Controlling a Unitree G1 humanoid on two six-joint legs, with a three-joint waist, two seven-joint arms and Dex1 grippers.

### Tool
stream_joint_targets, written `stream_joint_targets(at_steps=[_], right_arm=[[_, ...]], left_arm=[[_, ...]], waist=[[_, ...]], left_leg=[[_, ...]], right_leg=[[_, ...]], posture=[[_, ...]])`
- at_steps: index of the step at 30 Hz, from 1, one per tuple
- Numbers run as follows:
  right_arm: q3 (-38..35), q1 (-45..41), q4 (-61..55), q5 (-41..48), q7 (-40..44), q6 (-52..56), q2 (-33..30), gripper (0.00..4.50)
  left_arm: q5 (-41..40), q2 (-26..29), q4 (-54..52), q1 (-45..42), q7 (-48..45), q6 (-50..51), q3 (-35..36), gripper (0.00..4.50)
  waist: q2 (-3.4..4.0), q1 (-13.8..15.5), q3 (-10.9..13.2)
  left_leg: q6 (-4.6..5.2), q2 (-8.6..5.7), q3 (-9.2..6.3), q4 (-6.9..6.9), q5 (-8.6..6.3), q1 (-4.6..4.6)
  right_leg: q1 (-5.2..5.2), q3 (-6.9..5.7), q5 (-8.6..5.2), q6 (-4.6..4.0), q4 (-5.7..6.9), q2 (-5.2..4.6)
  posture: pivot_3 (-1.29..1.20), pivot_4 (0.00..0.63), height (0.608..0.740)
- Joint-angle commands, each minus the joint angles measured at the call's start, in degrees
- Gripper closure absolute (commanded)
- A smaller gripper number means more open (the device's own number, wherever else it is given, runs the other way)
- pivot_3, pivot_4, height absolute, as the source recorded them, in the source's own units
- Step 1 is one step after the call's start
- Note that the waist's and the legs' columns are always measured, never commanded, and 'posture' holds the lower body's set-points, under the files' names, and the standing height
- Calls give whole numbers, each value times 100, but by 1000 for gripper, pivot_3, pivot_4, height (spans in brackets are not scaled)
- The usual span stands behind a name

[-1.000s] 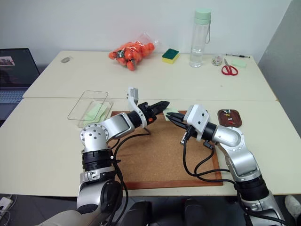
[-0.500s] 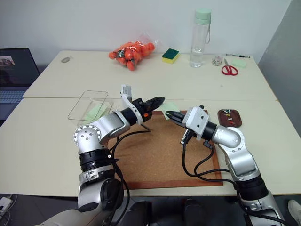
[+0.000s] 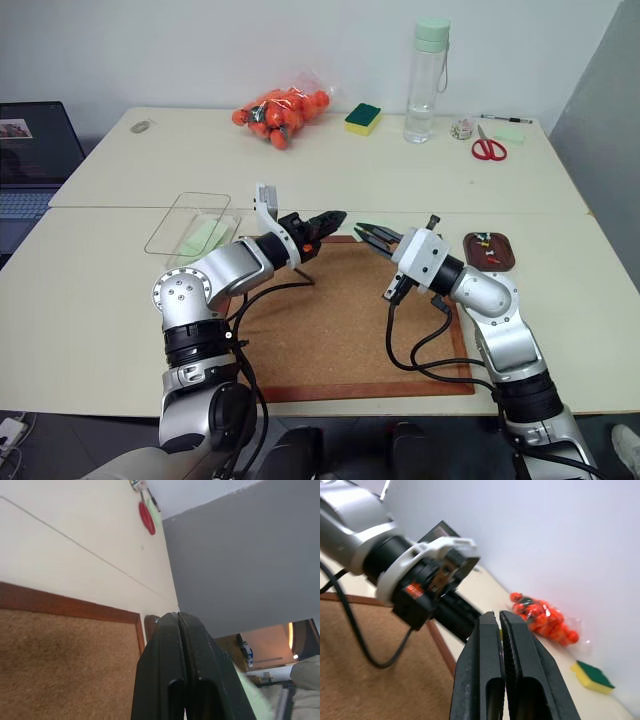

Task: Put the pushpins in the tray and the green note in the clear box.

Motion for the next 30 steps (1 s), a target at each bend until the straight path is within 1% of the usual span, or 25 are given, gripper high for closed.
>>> stream_joint_targets(at_steps=[1,5,8,11,12,13,14,22,27,30], right_arm=[[-208,-174,-170,43,-201,-282,69,4500],[-252,-249,-135,24,-299,-343,78,4500],[-221,-261,-105,-29,-291,-317,38,4500],[-177,-243,-73,-107,-281,-329,8,4500],[-166,-243,-68,-130,-283,-335,9,4500],[-150,-242,-41,-172,-289,-367,11,4500],[-136,-243,-2,-222,-296,-416,11,4500],[-92,-311,623,-516,-348,-899,-23,4500],[-63,-397,824,-532,-298,-1119,-18,4500],[-6,-440,857,-522,-258,-1191,-21,4500]], left_arm=[[53,120,-173,12,-66,-153,-112,4495],[124,184,-182,80,-80,-247,-185,4495],[193,228,-292,108,-271,-418,-258,4495],[-93,229,-434,141,-367,-423,-171,4495],[-167,224,-452,147,-345,-421,-135,4116],[-330,218,-500,158,-349,-409,-75,4046],[-449,221,-550,174,-335,-414,-26,3764],[-1332,482,-927,558,132,-424,157,2157],[-2222,122,-1056,707,840,-741,-6,1131],[-2665,26,-999,728,1204,-731,-322,596]], waist=[[0,-2,0],[0,0,0],[0,3,0],[-1,3,0],[-1,3,0],[-1,3,0],[-1,3,0],[-1,-5,0],[-3,28,1],[-6,30,3]], left_leg=[[0,1,0,0,0,0],[0,0,1,0,0,0],[0,0,0,0,0,0],[0,0,1,0,0,0],[0,0,1,0,0,-1],[0,0,1,0,0,-1],[0,0,0,0,0,-1],[0,3,1,0,0,1],[2,0,0,2,-1,-1],[1,-2,1,3,-1,-1]], right_leg=[[0,-1,0,0,0,1],[0,1,0,0,0,1],[1,0,1,-1,0,0],[0,0,2,-3,-1,0],[0,0,1,-2,-1,0],[0,0,1,-2,-1,0],[0,0,1,-2,-1,0],[0,1,2,-3,0,0],[2,1,3,-2,-1,-4],[4,1,5,-2,-1,-13]], posture=[[0,150,740],[0,150,740],[0,150,740],[0,150,740],[0,150,740],[0,150,740],[0,150,740],[0,150,740],[0,150,740],[0,150,740]])
